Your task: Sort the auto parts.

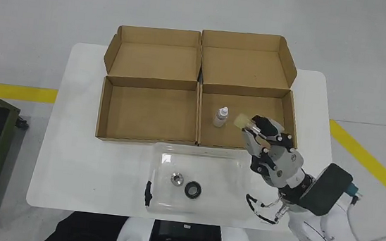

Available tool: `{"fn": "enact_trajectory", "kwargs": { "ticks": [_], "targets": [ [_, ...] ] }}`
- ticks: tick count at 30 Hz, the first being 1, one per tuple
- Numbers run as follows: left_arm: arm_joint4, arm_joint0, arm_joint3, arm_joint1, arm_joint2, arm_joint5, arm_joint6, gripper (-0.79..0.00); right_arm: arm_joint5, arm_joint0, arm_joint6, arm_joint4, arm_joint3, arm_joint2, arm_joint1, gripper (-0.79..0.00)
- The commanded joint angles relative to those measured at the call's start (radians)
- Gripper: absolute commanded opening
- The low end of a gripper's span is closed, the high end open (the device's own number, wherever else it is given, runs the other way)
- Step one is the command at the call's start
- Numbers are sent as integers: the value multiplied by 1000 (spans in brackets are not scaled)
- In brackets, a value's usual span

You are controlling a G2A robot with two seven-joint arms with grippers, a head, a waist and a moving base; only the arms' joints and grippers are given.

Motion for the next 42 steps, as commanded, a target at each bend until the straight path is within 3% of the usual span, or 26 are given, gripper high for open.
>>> {"fn": "enact_trajectory", "kwargs": {
  "ticks": [1,9,14,20,31,42],
  "targets": [
    [0,0,0,0,0,0,0,0,2,4,12,-6,4,-1,-1,-785],
    [0,0,0,0,0,0,0,0,-12,27,96,-48,34,-13,-3,-785],
    [0,0,0,0,0,0,0,0,-129,61,270,-80,70,-11,6,-785],
    [0,0,0,0,0,0,0,0,-173,84,401,-90,113,37,15,-785],
    [0,0,0,0,0,0,0,0,-127,139,582,-118,212,97,23,-785],
    [0,0,0,0,0,0,0,0,-114,260,719,-110,351,42,17,-785]
  ]
}}
